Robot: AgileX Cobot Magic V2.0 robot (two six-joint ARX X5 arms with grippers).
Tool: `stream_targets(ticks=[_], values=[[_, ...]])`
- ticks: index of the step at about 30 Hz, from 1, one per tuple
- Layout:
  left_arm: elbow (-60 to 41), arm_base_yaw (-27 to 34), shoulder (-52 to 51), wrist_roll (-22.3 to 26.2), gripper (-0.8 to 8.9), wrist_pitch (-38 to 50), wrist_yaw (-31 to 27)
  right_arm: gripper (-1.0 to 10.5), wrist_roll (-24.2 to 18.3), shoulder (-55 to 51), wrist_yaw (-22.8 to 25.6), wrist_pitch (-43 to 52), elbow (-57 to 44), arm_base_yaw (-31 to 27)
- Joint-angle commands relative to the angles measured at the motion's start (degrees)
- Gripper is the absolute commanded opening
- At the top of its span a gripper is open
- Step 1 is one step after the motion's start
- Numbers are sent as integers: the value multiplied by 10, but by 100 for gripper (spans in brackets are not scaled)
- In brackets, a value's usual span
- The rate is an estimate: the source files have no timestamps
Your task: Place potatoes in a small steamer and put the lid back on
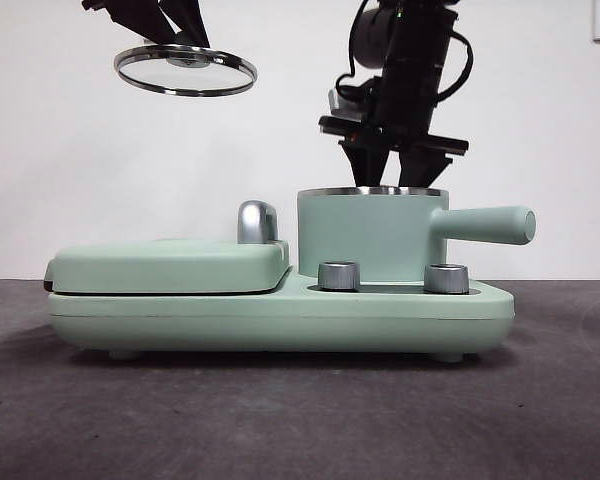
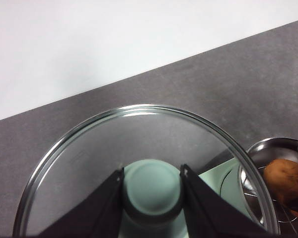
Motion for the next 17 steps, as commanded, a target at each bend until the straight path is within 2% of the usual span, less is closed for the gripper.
stream_targets(ticks=[1,3,5,7,12,17], values=[[22,-2,2,-2,81,15,2,84,-4,15,-14,7,16,3],[22,-2,2,-2,81,15,2,202,-4,15,-20,6,16,3],[22,-2,2,-2,81,15,2,369,-4,15,-22,4,16,3],[22,-2,2,-2,81,15,2,462,-4,15,-28,4,16,3],[22,-2,4,-3,81,15,2,466,-2,7,-29,-15,27,5],[22,-3,14,-17,81,15,3,465,-2,-20,-28,-74,73,5]])
